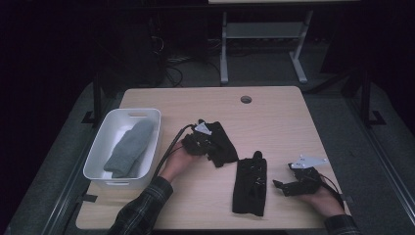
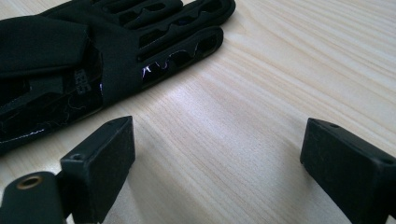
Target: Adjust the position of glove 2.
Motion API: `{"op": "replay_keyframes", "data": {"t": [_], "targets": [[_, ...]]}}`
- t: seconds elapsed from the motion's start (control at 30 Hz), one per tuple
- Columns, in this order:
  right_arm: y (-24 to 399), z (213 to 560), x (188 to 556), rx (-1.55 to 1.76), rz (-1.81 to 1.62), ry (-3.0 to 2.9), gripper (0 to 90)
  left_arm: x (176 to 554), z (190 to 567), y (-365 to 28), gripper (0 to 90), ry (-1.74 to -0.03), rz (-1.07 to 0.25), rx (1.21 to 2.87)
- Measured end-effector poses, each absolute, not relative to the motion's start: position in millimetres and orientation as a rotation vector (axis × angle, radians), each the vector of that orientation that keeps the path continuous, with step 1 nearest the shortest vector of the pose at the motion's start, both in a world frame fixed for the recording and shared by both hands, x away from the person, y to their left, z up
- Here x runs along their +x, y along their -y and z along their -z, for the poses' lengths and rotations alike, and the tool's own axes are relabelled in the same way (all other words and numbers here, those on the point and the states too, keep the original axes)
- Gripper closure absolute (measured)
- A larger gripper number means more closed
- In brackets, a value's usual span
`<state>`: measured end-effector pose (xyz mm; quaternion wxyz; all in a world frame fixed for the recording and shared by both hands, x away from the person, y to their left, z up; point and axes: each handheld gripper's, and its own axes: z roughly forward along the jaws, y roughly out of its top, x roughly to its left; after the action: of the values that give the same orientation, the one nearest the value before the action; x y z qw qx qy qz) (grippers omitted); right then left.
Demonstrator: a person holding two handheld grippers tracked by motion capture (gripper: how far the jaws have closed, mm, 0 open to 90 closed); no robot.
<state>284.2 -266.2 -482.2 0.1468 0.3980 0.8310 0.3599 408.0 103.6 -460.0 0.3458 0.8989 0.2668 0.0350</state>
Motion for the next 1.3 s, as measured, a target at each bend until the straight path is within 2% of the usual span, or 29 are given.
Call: {"op": "replay_keyframes", "data": {"t": [0.5, 1.0, 1.1, 1.17, 1.3], "targets": [[266, 482, 284, 1.15, -1.035, -2.39, 9.9, 365, 457, -125, 89.6, -0.635, -0.044, 2.373], [266, 482, 285, 1.138, -1.027, -2.394, 10.0, 312, 457, -134, 89.6, -0.52, 0.095, 2.394], [265, 480, 285, 1.132, -1.024, -2.406, 15.5, 303, 457, -134, 89.5, -0.486, 0.125, 2.402], [265, 478, 286, 1.132, -1.014, -2.415, 15.9, 298, 456, -135, 89.5, -0.454, 0.142, 2.417], [263, 473, 285, 1.128, -1.042, -2.408, 29.8, 290, 451, -139, 89.4, -0.43, 0.142, 2.403]]}}
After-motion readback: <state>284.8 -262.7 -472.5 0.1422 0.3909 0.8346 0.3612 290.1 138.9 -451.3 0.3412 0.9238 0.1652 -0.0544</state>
